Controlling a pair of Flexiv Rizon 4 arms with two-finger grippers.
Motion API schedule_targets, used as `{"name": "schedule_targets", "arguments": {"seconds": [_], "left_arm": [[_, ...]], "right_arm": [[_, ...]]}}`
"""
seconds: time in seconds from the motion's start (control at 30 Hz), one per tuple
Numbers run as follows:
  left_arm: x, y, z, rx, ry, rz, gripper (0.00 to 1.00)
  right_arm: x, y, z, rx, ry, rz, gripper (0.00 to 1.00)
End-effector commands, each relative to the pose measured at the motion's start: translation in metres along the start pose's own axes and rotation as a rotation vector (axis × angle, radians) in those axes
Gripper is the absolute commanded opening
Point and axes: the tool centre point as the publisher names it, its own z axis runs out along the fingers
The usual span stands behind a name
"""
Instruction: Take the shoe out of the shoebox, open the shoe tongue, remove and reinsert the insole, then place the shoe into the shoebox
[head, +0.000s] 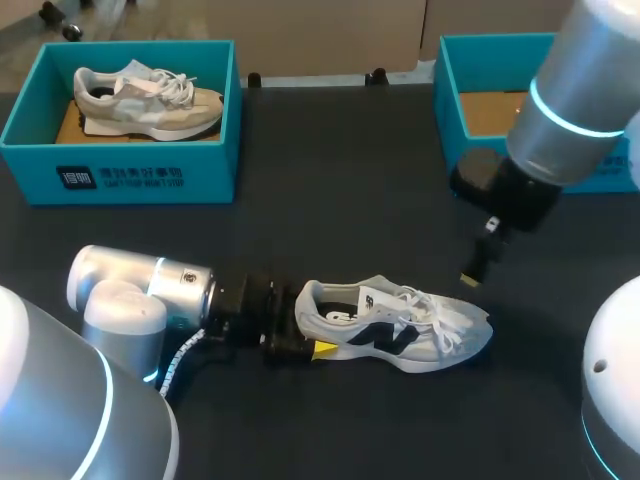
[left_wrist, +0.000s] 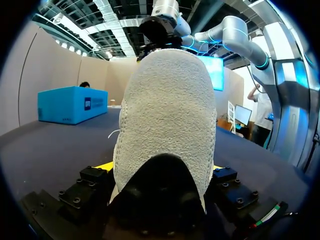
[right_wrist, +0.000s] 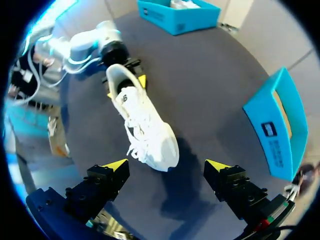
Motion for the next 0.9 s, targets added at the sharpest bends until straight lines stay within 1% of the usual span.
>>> {"name": "schedule_targets", "arguments": {"seconds": [0.03,0.2,0.23,0.27,0.3,0.37,0.4,0.5,0.53,0.6,0.7,0.73,0.77,0.8,0.9], "left_arm": [[0.0,0.007,0.002,-0.003,0.0,-0.002,0.0],[0.0,0.007,0.002,-0.003,0.0,-0.002,0.0],[0.0,0.007,0.002,-0.003,0.0,-0.002,0.0],[0.0,0.007,0.002,-0.003,0.0,-0.002,0.0],[0.0,0.007,0.002,-0.003,0.0,-0.002,0.0],[0.0,0.007,0.002,-0.003,0.0,-0.002,0.0],[0.0,0.007,0.002,-0.003,0.0,-0.002,0.0],[0.0,0.007,0.002,-0.003,0.0,-0.002,0.0],[0.0,0.007,0.002,-0.003,0.0,-0.002,0.0],[0.0,0.007,0.002,-0.003,0.0,-0.002,0.0],[0.0,0.007,0.002,-0.003,0.0,-0.002,0.0],[0.0,0.007,0.002,-0.003,0.0,-0.002,0.0],[0.0,0.007,0.002,-0.003,0.0,-0.002,0.0],[0.0,0.007,0.002,-0.003,0.0,-0.002,0.0],[0.0,0.007,0.002,-0.003,0.0,-0.002,0.0]], "right_arm": [[0.004,0.003,-0.002,0.096,-0.095,0.204,1.0],[0.004,0.003,-0.002,0.096,-0.095,0.204,1.0],[0.006,0.007,-0.004,0.05,-0.118,0.272,1.0],[0.01,0.01,-0.004,0.044,-0.129,0.346,1.0],[0.014,0.012,-0.002,0.059,-0.135,0.399,1.0],[0.03,0.022,0.003,0.084,-0.166,0.514,1.0],[0.034,0.025,0.005,0.089,-0.171,0.542,1.0],[0.057,0.04,0.01,0.099,-0.213,0.641,1.0],[0.059,0.042,0.01,0.1,-0.219,0.651,1.0],[0.074,0.054,0.013,0.122,-0.254,0.712,1.0],[0.089,0.064,0.016,0.159,-0.291,0.789,1.0],[0.092,0.067,0.018,0.16,-0.295,0.809,1.0],[0.099,0.071,0.022,0.144,-0.289,0.879,1.0],[0.101,0.074,0.024,0.143,-0.29,0.921,1.0],[0.102,0.076,0.025,0.141,-0.294,0.928,1.0]]}}
